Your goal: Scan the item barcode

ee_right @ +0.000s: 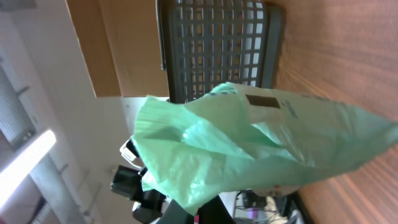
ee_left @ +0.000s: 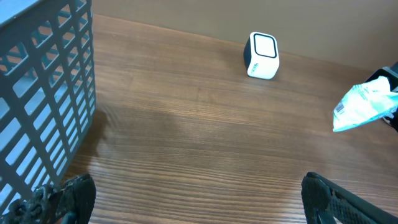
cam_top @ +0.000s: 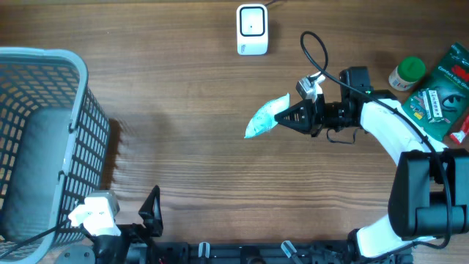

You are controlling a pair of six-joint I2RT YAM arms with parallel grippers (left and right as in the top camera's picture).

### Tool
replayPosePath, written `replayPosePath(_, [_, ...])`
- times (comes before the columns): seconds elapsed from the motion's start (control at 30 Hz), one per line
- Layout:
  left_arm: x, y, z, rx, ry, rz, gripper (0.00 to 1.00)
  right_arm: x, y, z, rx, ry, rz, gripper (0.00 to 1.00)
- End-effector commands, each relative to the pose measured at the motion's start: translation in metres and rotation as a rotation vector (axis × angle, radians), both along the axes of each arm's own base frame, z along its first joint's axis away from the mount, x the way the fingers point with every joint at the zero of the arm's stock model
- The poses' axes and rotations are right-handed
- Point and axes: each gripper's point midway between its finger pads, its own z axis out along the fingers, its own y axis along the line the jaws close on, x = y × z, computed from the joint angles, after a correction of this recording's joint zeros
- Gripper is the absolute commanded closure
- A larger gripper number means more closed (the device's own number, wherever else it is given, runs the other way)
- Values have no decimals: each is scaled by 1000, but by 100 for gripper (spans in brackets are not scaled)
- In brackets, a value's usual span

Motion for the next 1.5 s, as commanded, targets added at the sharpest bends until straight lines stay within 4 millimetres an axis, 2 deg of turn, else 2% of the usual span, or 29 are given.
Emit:
replayPosePath(0.0, [-1, -2, 1, -11, -8, -6, 0, 2, 1, 12, 74, -216, 13, 96])
replayPosePath(0.17, [-1, -2, 1, -11, -8, -6, 0, 6, 7, 14, 101, -635, 28, 96])
replayPosePath(0.3, [-1, -2, 1, -11, -8, -6, 0, 10, 13, 14, 97, -768, 46, 96])
replayPosePath(0.33, [-1, -2, 1, -11, -8, -6, 0, 13, 13, 7, 50, -753, 44, 96])
replayPosePath(0.37, [-1, -2, 1, -11, -8, -7, 0, 22, 12, -15, -93, -663, 29, 96])
replayPosePath(0.4, [-1, -2, 1, -11, -8, -7, 0, 29, 8, -38, -243, -567, 9, 96])
replayPosePath(0.43, [-1, -2, 1, -11, -8, -6, 0, 33, -2, -71, -447, -455, -12, 96])
replayPosePath(0.47, [-1, -2, 1, -11, -8, -6, 0, 29, -15, -101, -646, -377, -7, 96])
replayPosePath(0.5, [-1, -2, 1, -11, -8, -6, 0, 22, -23, -117, -760, -331, 13, 96])
replayPosePath(0.6, [-1, -2, 1, -11, -8, -6, 0, 14, -39, -138, -946, -188, -13, 96])
replayPosePath(0.7, [-1, -2, 1, -11, -8, -7, 0, 12, -69, -156, -1153, 11, -137, 96])
replayPosePath(0.83, [-1, -2, 1, -11, -8, -7, 0, 6, -76, -148, -1196, 58, -131, 95])
replayPosePath(0.97, [-1, -2, 1, -11, -8, -6, 0, 8, -82, -123, -1296, 57, -143, 79])
replayPosePath(1.0, [-1, -2, 1, -11, -8, -7, 0, 9, -80, -113, -1345, 56, -162, 77])
replayPosePath(1.03, [-1, -2, 1, -11, -8, -7, 0, 9, -78, -107, -1376, 49, -175, 71])
replayPosePath(1.07, [-1, -2, 1, -11, -8, -6, 0, 9, -72, -101, -1397, 30, -181, 54])
replayPosePath(1.1, [-1, -2, 1, -11, -8, -6, 0, 8, -56, -96, -1407, -33, -156, 25])
replayPosePath(1.13, [-1, -2, 1, -11, -8, -7, 0, 6, -44, -95, -1411, -73, -138, 1])
replayPosePath(1.17, [-1, -2, 1, -11, -8, -6, 0, 5, -29, -98, -1434, -128, -124, 1])
replayPosePath(1.23, [-1, -2, 1, -11, -8, -7, 0, 8, -16, -106, -1505, -198, -131, 0])
replayPosePath(1.37, [-1, -2, 1, -11, -8, -6, 0, 7, 11, -142, -1613, -243, -148, 1])
replayPosePath(1.47, [-1, -2, 1, -11, -8, -6, 0, 7, 10, -163, -1722, -251, -193, 2])
